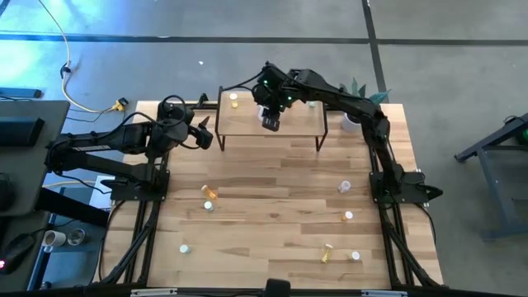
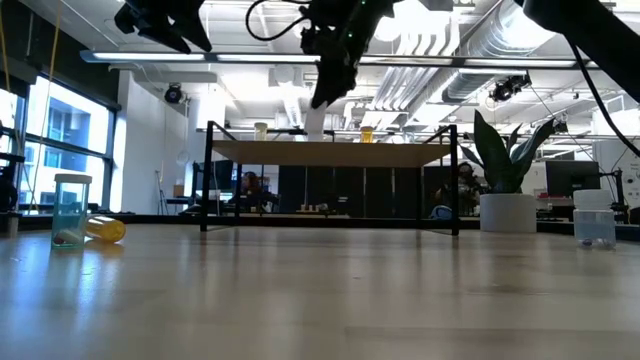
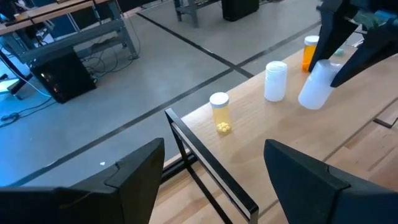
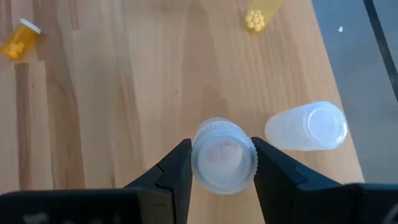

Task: Pick and place medicine bottles onto shelf by color
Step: Put the bottom white medicine bottle on the shelf aligned with the other white medicine bottle

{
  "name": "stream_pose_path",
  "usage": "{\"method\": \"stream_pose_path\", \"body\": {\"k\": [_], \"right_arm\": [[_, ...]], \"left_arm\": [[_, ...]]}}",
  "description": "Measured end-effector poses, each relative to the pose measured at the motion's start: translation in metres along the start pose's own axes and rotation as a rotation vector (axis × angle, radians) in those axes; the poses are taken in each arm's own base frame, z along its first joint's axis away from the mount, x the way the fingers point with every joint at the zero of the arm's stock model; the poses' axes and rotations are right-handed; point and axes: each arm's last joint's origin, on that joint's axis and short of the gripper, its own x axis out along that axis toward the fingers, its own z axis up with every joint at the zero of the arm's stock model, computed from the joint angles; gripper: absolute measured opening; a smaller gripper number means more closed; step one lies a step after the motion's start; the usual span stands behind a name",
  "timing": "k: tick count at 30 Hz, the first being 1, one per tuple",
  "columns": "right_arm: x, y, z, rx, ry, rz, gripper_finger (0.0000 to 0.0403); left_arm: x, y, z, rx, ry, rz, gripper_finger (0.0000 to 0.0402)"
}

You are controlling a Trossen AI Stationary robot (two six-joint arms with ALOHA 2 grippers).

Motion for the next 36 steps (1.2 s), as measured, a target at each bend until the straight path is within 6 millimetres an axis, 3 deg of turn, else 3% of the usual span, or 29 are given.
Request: {"method": "stream_pose_path", "body": {"k": [11, 23, 36], "right_arm": [[0.017, -0.007, -0.004, -0.010, 0.037, 0.006, 0.0122], [0.018, -0.010, -0.006, -0.002, 0.052, 0.026, 0.0124], [0.018, -0.010, -0.005, -0.003, 0.039, 0.022, 0.0174]], "left_arm": [[0.000, 0.000, 0.000, 0.000, 0.003, -0.009, 0.0266], [0.000, -0.001, 0.000, 0.001, 0.006, -0.018, 0.0266], [0.000, -0.001, 0.000, 0.003, 0.007, -0.021, 0.0266]]}}
